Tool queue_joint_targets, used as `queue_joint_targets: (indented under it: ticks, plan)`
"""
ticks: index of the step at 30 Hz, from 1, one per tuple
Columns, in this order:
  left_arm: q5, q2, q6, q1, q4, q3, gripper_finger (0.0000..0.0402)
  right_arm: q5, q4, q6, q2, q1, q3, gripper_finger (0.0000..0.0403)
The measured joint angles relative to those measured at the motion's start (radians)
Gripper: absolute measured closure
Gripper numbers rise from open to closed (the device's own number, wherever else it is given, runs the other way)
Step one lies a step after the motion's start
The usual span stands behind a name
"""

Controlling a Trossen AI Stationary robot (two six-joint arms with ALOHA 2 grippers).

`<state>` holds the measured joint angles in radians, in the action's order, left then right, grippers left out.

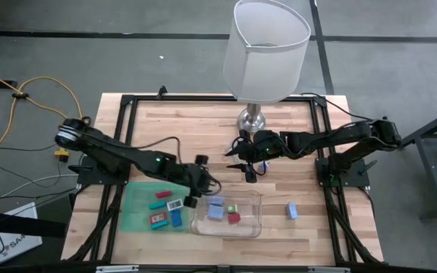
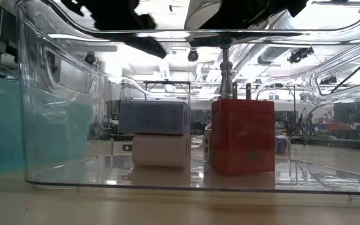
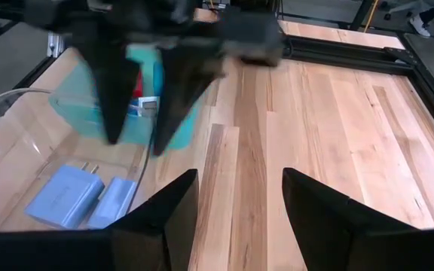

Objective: Pick & Place Office items
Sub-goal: Put the violet charger adapter into the transparent bin

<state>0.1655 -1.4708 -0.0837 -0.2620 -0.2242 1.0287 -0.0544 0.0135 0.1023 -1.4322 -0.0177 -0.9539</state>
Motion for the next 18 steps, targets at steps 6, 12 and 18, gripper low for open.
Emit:
queue_joint_targets:
  ticks: [6, 12, 18]
  plan:
    - [0.006, 0.141, 0.011, 0.062, 0.014, -0.114, 0.0224, 0.0, 0.001, 0.0, 0.0, 0.0, 0.0, 0.0223]
    - [-0.086, 0.271, 0.014, 0.161, 0.12, -0.255, 0.0224, 0.0, 0.003, 0.0, 0.0, 0.0, 0.0, 0.0223]
    - [-0.12, 0.393, 0.008, 0.213, 0.23, -0.383, 0.0224, 0.0, 0.002, 0.0, 0.0, 0.0, 0.0, 0.0223]
